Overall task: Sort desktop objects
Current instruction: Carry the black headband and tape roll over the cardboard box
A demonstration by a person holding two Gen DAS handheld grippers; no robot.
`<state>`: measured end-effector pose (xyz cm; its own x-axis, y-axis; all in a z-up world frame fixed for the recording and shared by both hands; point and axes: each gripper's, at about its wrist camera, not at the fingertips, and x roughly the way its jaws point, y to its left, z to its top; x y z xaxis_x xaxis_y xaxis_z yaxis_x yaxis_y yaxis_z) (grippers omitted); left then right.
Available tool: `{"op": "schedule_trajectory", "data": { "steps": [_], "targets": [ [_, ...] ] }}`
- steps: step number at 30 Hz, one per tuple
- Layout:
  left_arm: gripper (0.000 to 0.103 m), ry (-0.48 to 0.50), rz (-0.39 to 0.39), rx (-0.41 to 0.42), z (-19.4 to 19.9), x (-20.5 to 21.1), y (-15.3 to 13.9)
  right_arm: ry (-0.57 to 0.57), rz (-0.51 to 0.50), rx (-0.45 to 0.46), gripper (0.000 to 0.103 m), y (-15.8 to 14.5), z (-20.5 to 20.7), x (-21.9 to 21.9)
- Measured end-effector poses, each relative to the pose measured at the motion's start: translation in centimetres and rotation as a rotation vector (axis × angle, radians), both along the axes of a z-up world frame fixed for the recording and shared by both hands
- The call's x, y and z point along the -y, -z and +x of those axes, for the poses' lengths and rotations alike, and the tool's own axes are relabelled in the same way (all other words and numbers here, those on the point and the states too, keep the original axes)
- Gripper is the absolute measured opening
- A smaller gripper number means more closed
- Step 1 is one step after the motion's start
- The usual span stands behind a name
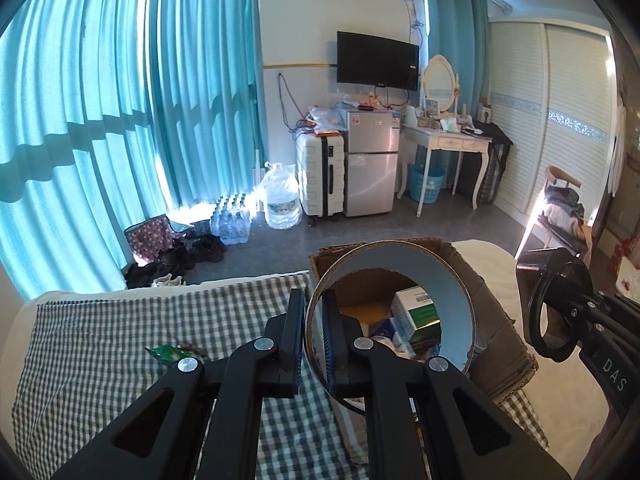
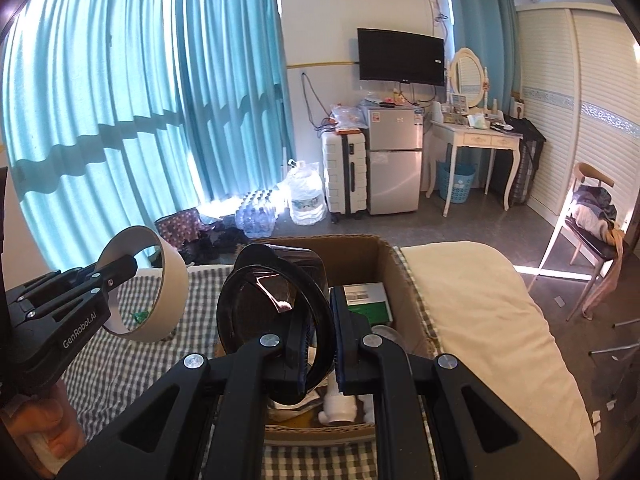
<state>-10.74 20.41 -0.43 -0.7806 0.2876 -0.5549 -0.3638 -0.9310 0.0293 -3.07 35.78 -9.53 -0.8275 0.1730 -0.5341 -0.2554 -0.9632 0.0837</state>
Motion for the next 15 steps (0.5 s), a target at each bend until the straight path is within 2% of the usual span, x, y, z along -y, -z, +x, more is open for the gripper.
{"op": "schedule_trajectory", "data": {
  "steps": [10, 15],
  "targets": [
    [0.009, 0.030, -0.027, 0.033, -1.7, -4.0, 2.3, 0.033, -0.045, 0.024, 0.009, 2.2, -1.3, -2.9],
    [0.009, 0.051, -0.041, 0.078, -3.5, -6.1, 4.5, 0.038, -0.064, 0.057, 0.009, 4.1, -2.4, -3.6]
  ]
}}
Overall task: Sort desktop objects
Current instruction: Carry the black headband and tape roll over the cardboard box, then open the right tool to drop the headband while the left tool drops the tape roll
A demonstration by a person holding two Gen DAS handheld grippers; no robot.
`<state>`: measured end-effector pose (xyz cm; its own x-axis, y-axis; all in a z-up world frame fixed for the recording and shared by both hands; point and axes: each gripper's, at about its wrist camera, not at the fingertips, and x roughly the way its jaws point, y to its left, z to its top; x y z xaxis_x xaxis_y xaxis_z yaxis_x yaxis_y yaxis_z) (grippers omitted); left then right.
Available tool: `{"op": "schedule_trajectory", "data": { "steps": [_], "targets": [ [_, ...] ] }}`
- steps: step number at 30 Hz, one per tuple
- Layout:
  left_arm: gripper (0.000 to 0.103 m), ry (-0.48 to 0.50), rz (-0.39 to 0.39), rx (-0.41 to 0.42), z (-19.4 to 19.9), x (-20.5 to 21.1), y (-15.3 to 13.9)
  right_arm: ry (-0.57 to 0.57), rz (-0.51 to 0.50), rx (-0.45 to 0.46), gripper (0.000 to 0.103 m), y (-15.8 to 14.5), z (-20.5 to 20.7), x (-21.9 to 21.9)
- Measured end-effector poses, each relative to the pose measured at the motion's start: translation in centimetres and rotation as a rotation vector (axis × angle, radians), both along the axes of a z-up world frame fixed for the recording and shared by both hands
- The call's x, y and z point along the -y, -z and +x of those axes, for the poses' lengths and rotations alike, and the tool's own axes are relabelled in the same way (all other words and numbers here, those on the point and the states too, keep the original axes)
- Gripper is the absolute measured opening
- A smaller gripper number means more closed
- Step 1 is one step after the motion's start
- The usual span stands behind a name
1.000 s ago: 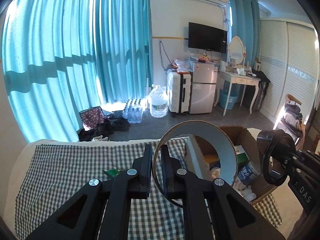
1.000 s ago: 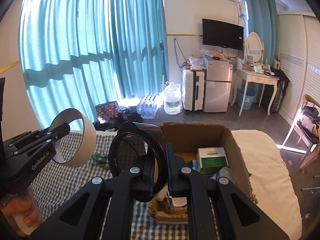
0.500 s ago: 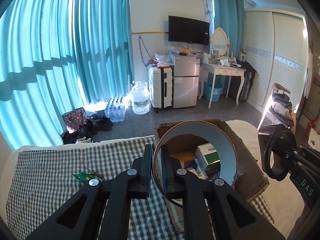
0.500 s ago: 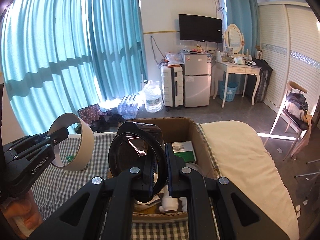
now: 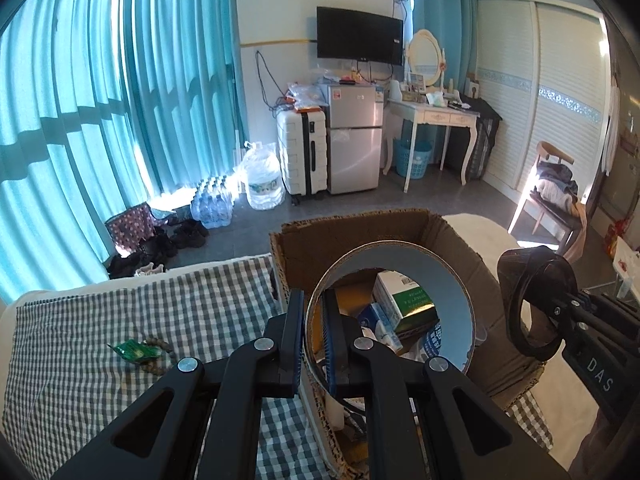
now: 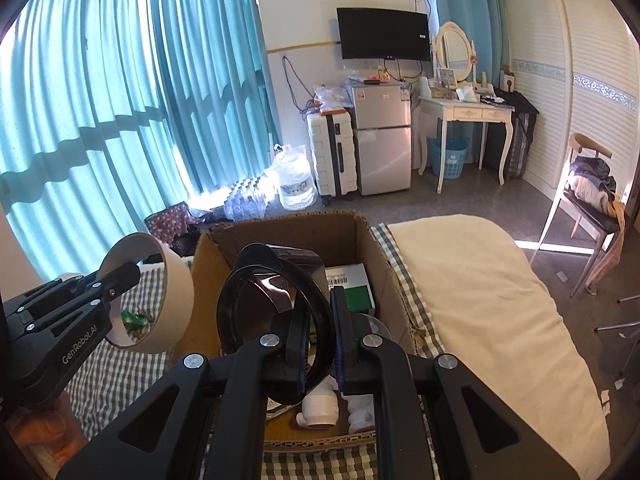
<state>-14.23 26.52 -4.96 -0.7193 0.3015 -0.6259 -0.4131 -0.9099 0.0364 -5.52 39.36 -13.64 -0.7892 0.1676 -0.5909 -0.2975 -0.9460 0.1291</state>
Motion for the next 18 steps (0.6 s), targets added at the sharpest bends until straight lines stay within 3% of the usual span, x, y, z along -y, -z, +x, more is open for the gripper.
{"op": "schedule_trajectory", "data": {
  "steps": [18],
  "targets": [
    [0.009, 0.089, -0.108, 0.165, -5.2, -5.3, 8.3, -0.018, -0.034, 0.204, 0.009, 7.9, -6.0, -2.0]
  ]
}}
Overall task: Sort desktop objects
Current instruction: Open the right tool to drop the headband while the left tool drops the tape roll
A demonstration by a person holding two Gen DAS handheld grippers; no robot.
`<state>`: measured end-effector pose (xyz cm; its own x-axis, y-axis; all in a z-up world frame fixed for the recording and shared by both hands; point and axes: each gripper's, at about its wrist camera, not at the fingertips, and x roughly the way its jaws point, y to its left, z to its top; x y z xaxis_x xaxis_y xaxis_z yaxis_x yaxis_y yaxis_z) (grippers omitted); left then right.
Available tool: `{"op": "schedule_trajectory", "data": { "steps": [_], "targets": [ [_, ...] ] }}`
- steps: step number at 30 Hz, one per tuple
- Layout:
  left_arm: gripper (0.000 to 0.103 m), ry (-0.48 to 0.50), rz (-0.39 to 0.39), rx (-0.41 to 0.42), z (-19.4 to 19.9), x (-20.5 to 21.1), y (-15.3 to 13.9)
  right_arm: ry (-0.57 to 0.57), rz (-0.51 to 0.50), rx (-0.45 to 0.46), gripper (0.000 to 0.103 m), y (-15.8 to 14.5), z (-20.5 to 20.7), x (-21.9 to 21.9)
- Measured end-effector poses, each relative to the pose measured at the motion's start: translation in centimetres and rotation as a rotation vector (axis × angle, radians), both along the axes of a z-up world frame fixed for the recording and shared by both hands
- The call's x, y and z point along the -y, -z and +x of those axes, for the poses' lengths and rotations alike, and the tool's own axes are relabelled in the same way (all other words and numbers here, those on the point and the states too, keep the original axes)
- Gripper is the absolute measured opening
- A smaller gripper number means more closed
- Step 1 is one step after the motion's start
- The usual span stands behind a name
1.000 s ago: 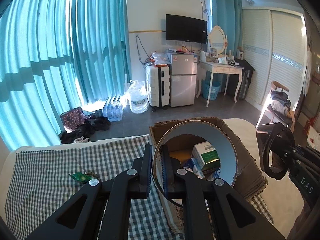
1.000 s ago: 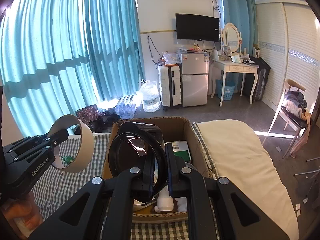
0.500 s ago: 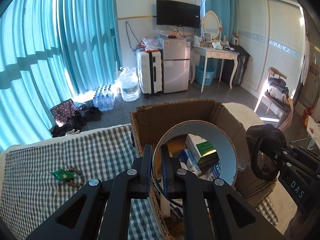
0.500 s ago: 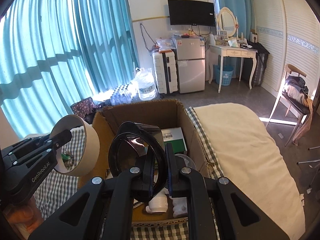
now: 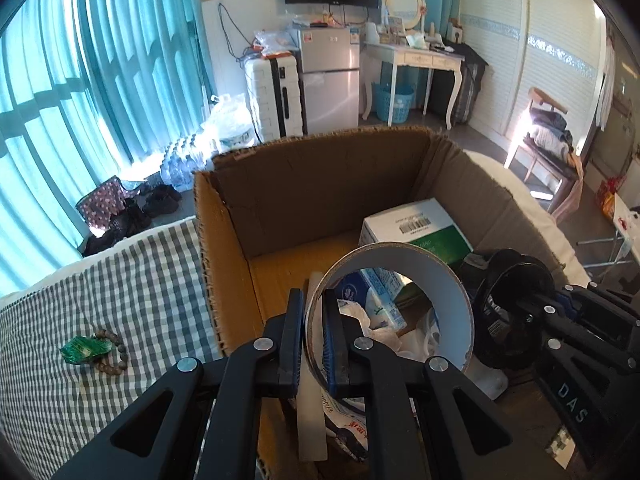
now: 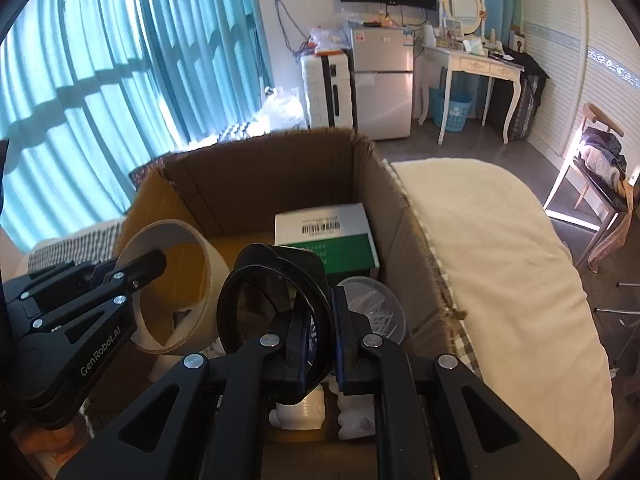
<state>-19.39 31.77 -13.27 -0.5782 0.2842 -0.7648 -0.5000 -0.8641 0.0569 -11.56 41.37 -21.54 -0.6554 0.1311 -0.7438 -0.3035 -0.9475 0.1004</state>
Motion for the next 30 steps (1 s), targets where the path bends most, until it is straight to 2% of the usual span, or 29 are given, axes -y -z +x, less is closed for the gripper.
{"op": "schedule_trajectory", "data": {
  "steps": [5, 11, 17, 18, 19, 20, 21, 22, 26, 28, 30],
  "targets": [
    [0.009, 0.001, -0.015, 0.034, -0.3, 0.2, 0.7, -0.003, -0.012, 0.038, 0.010, 1.6, -0.7, -0.2],
    [0.011, 0.010, -0.026, 0.021, 0.1, 0.0, 0.7, -0.010, 0.006, 0.063, 0.010, 2.0, -0.9, 0.3],
    [0.015, -0.009, -0.005, 0.022, 0.3, 0.7, -0.4, 0.026, -0.001, 0.012, 0.012, 1.2, 0.0, -0.1],
    [0.021, -0.012, 0.001, 0.018, 0.5, 0.9, -0.8, 0.029, -0.008, 0.003, 0.018, 1.0, 0.1, -0.1],
    [0.031, -0.015, 0.004, 0.016, 0.5, 0.9, -1.1, 0.031, -0.013, -0.003, 0.027, 0.9, 0.3, 0.0],
    [0.036, -0.025, 0.005, 0.015, 0.6, 1.1, -1.5, 0.034, -0.015, -0.005, 0.033, 0.8, 0.2, 0.0],
    [0.040, -0.032, 0.007, 0.011, 0.7, 1.3, -1.8, 0.038, -0.015, -0.013, 0.043, 0.7, 0.3, 0.2],
    [0.041, -0.036, 0.007, 0.007, 0.8, 1.3, -2.0, 0.041, -0.008, -0.022, 0.048, 0.6, 0.5, 0.3],
    [0.043, -0.057, 0.017, -0.028, 1.9, 2.2, -3.8, 0.075, -0.013, -0.091, 0.048, -0.9, 1.7, 0.4],
    [0.047, -0.064, 0.016, -0.055, 2.6, 2.7, -5.0, 0.089, -0.024, -0.129, 0.057, -1.7, 2.5, 0.3],
    [0.048, -0.069, 0.017, -0.069, 3.0, 3.3, -6.0, 0.096, -0.017, -0.160, 0.059, -2.6, 3.2, 0.5]
  ]
}}
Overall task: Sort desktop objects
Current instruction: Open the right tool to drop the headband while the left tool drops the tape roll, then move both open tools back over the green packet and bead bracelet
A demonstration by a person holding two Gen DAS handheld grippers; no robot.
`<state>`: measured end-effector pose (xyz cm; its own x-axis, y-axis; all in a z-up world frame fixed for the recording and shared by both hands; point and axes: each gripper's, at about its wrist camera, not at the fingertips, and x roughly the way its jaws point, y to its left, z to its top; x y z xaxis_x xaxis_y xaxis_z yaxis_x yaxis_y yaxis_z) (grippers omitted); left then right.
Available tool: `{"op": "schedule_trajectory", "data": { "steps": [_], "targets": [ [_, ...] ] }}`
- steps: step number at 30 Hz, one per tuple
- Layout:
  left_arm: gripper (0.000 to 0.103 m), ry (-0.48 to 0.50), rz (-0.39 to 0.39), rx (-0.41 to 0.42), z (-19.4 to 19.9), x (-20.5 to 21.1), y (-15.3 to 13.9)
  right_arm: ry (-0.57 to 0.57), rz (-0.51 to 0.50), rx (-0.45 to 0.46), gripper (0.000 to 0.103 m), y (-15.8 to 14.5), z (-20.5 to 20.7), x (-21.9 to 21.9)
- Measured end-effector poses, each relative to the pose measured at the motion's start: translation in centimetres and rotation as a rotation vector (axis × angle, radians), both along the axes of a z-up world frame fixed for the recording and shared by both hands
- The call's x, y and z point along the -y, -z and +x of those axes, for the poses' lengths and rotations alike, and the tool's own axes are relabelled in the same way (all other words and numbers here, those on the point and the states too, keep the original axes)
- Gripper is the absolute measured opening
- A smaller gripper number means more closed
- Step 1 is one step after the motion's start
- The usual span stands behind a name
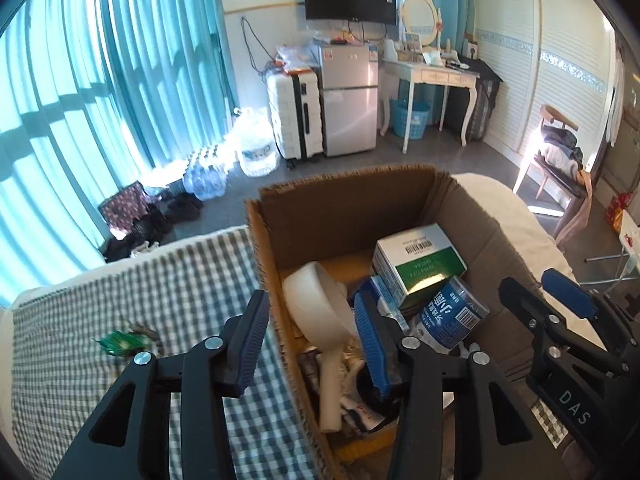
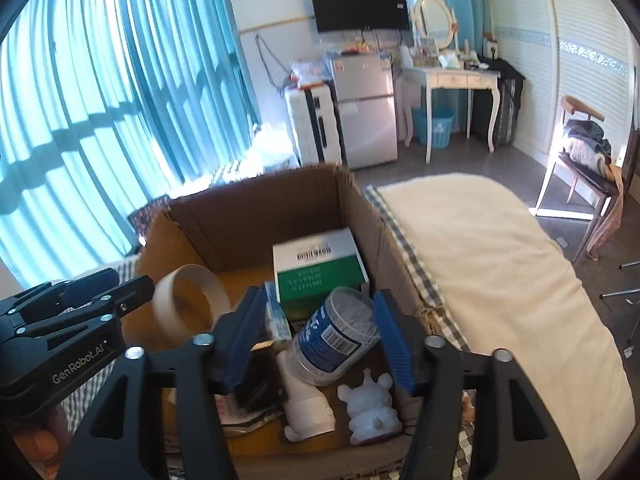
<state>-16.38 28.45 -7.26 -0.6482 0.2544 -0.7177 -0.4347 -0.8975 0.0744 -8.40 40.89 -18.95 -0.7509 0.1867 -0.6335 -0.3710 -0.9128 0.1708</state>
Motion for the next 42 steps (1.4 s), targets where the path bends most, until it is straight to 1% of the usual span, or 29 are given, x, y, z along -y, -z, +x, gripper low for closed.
{"op": "schedule_trajectory", "data": {
  "steps": [2, 5, 7, 8, 11, 15, 18, 21, 23, 24, 29, 34, 42],
  "targets": [
    [0.050, -0.007, 0.006, -0.013, 0.5, 0.8, -1.1, 0.013, 0.012, -0.020, 0.059, -0.9, 0.7, 0.3],
    [0.058, -0.015, 0.016, -0.033, 1.2, 1.7, -2.8, 0.018, 0.010, -0.037, 0.060, -2.1, 1.4, 0.4],
    [0.067, -0.022, 0.026, -0.056, 1.9, 2.6, -3.9, 0.017, 0.007, -0.042, 0.064, -2.7, 1.9, 0.8],
    [0.069, -0.030, 0.032, -0.069, 2.3, 3.3, -4.6, 0.010, 0.008, -0.044, 0.064, -3.1, 2.1, 1.1],
    [0.078, -0.052, 0.048, -0.092, 3.2, 4.9, -6.1, -0.004, 0.018, -0.058, 0.067, -4.4, 2.8, 2.2],
    [0.096, -0.103, 0.049, -0.127, 4.3, 7.3, -8.1, -0.031, 0.037, -0.093, 0.074, -6.7, 3.8, 4.1],
    [0.098, -0.137, 0.071, -0.157, 5.2, 9.4, -9.5, -0.047, 0.051, -0.111, 0.082, -8.4, 4.3, 5.2],
    [0.103, -0.167, 0.104, -0.167, 5.9, 11.4, -10.6, -0.064, 0.049, -0.120, 0.089, -9.7, 4.8, 6.1],
    [0.103, -0.182, 0.122, -0.178, 6.5, 12.8, -11.4, -0.072, 0.052, -0.134, 0.097, -10.5, 5.1, 6.9],
    [0.103, -0.185, 0.126, -0.181, 6.6, 13.4, -11.7, -0.072, 0.055, -0.140, 0.103, -11.0, 5.3, 7.3],
    [0.103, -0.213, 0.142, -0.212, 7.8, 15.9, -13.1, -0.062, 0.092, -0.149, 0.103, -12.5, 6.1, 9.3],
    [0.103, -0.244, 0.163, -0.224, 8.5, 18.6, -14.1, -0.097, 0.114, -0.160, 0.103, -13.7, 6.6, 11.5],
    [0.103, -0.288, 0.164, -0.238, 9.1, 22.2, -14.7, -0.156, 0.143, -0.168, 0.103, -14.7, 6.4, 15.2]
  ]
}}
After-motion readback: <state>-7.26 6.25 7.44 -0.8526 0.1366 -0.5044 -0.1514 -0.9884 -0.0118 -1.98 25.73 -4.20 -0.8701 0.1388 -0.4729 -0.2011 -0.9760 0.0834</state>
